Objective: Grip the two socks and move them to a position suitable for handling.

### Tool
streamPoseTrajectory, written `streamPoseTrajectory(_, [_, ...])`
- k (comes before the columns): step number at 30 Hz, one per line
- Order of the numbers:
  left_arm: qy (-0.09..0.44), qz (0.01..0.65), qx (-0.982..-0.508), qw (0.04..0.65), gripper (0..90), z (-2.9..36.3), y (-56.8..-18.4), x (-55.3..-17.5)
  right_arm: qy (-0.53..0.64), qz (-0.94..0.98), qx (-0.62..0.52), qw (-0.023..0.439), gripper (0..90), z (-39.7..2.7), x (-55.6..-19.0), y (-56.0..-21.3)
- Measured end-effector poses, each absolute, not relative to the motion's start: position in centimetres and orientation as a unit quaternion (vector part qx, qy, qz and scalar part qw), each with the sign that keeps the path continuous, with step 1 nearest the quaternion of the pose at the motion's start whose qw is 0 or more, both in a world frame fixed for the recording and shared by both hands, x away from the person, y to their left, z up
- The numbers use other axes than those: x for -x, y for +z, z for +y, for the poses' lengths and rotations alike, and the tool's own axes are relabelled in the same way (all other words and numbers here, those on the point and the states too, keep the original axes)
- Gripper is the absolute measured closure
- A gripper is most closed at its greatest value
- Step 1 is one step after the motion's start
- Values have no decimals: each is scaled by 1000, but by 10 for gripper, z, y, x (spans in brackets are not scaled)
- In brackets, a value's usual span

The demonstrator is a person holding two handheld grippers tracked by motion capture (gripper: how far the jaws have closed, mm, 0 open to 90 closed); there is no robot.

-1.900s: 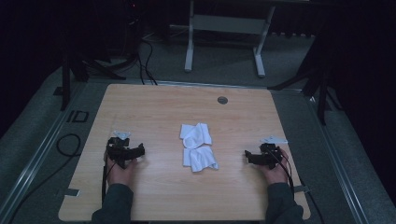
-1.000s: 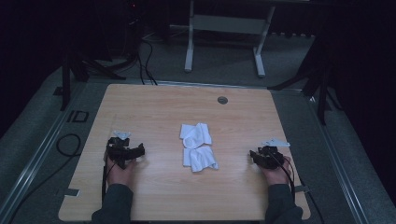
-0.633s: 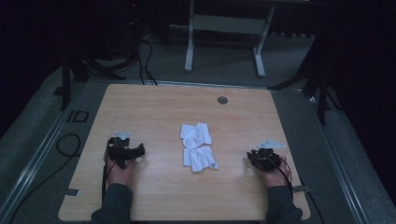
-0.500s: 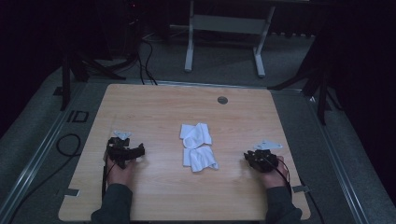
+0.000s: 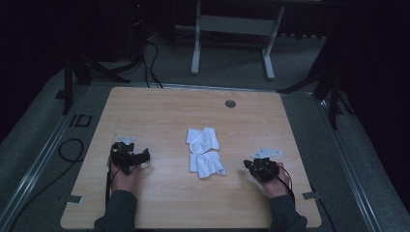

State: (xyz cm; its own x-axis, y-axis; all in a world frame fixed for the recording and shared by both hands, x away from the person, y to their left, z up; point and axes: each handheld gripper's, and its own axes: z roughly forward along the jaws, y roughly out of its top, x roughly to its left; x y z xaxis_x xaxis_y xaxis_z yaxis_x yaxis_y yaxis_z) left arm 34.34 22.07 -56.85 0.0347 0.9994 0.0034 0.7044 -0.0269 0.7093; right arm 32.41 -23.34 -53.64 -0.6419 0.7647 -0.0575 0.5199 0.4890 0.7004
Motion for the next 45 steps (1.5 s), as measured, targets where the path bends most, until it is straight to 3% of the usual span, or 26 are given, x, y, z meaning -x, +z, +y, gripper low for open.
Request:
streamPoseTrajectory(20, [267, 640, -666, 276, 141, 220, -569, -343, 336, 875, -299, 181, 861, -149, -331, -525])
streamPoseTrajectory(27, [267, 640, -666, 276, 141, 220, -569, -343, 301, 888, -308, 163, 882, -136, -344, -545])
streamPoseTrajectory(45, [267, 639, -667, 276, 140, 219, -568, -343, 311, 890, -302, 140, 822, -95, -307, -550])
